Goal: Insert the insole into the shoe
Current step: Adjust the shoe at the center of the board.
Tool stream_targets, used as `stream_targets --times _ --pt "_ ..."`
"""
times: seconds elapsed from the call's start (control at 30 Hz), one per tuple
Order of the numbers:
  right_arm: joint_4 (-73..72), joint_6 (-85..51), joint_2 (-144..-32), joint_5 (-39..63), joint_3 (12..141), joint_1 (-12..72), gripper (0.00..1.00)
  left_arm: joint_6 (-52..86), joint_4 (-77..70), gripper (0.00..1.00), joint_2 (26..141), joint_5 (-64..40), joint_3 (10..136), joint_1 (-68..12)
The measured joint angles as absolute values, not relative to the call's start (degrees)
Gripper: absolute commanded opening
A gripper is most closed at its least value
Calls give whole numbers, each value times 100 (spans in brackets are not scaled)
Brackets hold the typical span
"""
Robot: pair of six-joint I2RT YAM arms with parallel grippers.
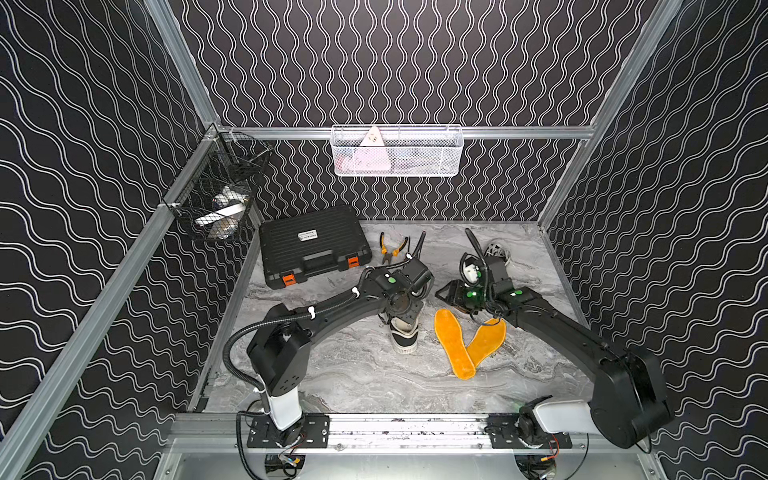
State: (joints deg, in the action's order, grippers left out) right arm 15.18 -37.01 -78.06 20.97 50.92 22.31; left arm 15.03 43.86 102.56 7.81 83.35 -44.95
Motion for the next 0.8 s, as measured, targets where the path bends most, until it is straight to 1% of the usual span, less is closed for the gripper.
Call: stream_targets --times 0.1,0.33,0.5,0.57,0.73,0.8 --pt "1640 -3682 -7721 2126 5002 2132 46 1483 4421 47 10427 1046 8324 -4563" --pt "1682 -3642 -7773 2174 4998 2095 46 1323 4399 48 10862 1479 8278 -4637" --pt "1695 -3634 -7837 2211 5019 2095 46 1208 4215 43 11098 1778 8272 -4654" --pt "1734 -3614 -7850 2213 5039 2095 46 1190 4091 37 11133 1848 8232 -4654" --pt "1890 -3592 -7861 2220 5100 2088 45 1138 3889 11 11115 1925 8206 -4657" --pt "1892 -3559 -7878 2272 5111 2088 45 1059 3881 2 11028 1909 8208 -4648"
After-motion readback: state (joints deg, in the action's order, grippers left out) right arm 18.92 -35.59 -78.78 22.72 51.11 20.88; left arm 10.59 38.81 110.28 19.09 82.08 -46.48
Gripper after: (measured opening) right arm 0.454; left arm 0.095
